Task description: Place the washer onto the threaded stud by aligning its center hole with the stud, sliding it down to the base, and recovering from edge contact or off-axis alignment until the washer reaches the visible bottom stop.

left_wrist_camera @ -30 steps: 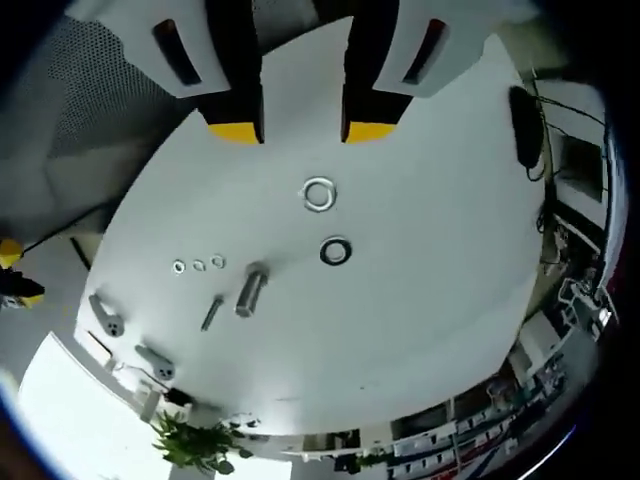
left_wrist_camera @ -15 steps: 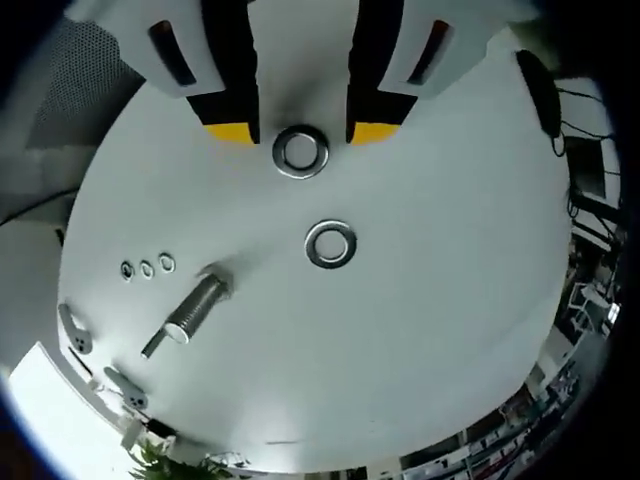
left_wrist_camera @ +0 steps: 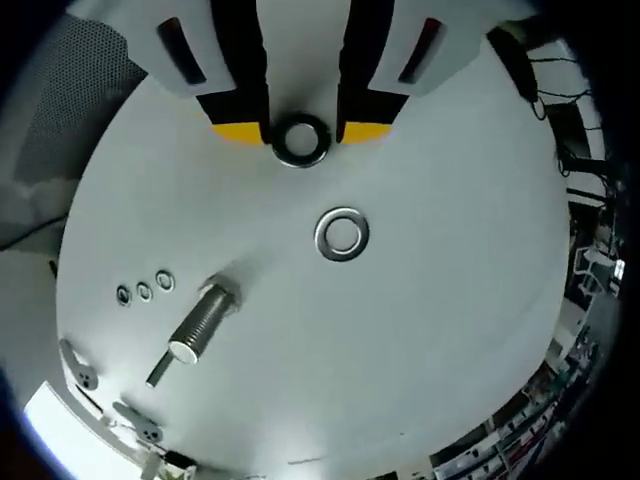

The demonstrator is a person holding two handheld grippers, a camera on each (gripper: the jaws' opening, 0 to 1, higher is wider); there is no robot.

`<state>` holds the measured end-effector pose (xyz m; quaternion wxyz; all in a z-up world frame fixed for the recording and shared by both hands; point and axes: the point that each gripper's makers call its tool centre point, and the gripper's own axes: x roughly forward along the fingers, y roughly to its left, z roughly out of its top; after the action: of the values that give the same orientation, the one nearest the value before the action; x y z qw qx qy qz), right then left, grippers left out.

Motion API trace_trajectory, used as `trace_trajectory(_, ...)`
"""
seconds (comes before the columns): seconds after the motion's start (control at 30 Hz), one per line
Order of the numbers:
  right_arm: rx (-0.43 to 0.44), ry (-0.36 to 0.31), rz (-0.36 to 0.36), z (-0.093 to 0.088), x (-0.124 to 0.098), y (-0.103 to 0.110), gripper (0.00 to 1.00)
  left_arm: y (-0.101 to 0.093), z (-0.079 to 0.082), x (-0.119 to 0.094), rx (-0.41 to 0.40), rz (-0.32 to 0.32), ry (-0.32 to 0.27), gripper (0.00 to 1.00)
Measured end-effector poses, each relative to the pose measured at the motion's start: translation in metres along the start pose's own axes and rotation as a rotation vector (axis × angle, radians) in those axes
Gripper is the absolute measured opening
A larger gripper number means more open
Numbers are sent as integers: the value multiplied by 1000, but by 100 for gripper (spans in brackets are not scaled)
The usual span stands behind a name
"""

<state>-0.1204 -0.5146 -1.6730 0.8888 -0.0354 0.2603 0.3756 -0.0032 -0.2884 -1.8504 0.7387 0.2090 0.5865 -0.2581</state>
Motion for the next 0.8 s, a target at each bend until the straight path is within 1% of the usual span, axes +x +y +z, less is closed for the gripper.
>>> trace_trajectory(0.03,0,-1,0,0,0,0,30,1,-1,0,27,-5,12,21)
trace_trajectory(0.13,-1,1,1,0,0,0,30,3,-2,0,-14,-6,37,21)
trace_trajectory(0.3,0,2,3,0,0,1,30,4,-1,2,2,-11,78,21)
trace_trajectory(0.37,-2,3,4,0,0,1,30,4,-3,2,75,-11,103,22)
trace_trajectory(0.47,-3,3,6,0,0,1,30,3,-2,1,70,-13,100,22)
trace_trajectory(0.53,-4,3,5,-1,0,1,30,3,-3,1,71,-13,88,22)
trace_trajectory(0.63,-4,-1,4,0,0,1,29,5,-3,0,32,-9,59,21)
trace_trajectory(0.73,-6,2,5,0,0,1,29,4,-3,0,26,-4,48,20)
trace_trajectory(0.8,-7,-1,5,0,0,1,29,5,-2,1,-39,6,30,20)
